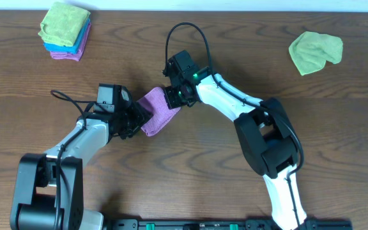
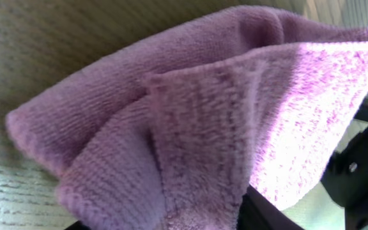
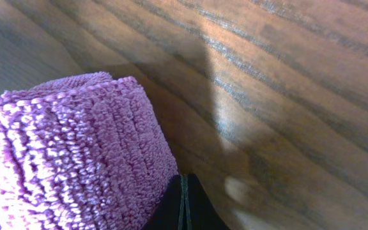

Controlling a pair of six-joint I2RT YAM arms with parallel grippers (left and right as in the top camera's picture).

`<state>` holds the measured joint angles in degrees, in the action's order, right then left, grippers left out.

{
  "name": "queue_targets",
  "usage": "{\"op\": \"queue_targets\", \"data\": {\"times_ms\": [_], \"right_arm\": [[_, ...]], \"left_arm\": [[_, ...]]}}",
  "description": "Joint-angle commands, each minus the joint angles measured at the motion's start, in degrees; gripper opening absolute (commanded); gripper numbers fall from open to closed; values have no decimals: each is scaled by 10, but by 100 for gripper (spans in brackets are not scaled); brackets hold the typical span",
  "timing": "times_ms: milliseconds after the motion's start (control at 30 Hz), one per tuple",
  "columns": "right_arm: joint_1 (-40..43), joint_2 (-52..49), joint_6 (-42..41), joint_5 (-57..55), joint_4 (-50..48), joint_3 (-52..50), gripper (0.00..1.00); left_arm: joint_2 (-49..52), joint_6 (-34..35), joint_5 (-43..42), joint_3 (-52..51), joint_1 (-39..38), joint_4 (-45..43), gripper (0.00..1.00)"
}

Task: Fold the cloth
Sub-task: 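Carry the pink square with the left gripper onto the cloth stack at top left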

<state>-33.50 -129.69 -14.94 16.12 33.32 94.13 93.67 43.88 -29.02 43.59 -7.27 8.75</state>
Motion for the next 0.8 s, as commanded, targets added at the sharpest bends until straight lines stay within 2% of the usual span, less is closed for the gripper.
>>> {"op": "queue_targets", "data": {"times_ms": [0,33,67,267,433,533,767], "right_arm": [[-2,-11,-9,8,22,8,1],[-1,-11,-9,8,28,14,1],[2,-11,-9,8,39,23,1],[27,-10,16,-1,145,108,1],[55,0,46,-87,279,211,1],[67,21,56,-132,324,248,1],[80,82,58,-136,354,258,1]], "left_arm": [[10,1,19,-4,1,-3,23],[10,1,22,-4,2,-6,10],[10,1,22,-4,2,-11,6],[9,-2,21,-3,3,-52,5],[5,-6,-12,30,22,-106,6],[-5,-13,-11,87,40,-105,6],[-12,-10,6,259,94,-126,6]]}}
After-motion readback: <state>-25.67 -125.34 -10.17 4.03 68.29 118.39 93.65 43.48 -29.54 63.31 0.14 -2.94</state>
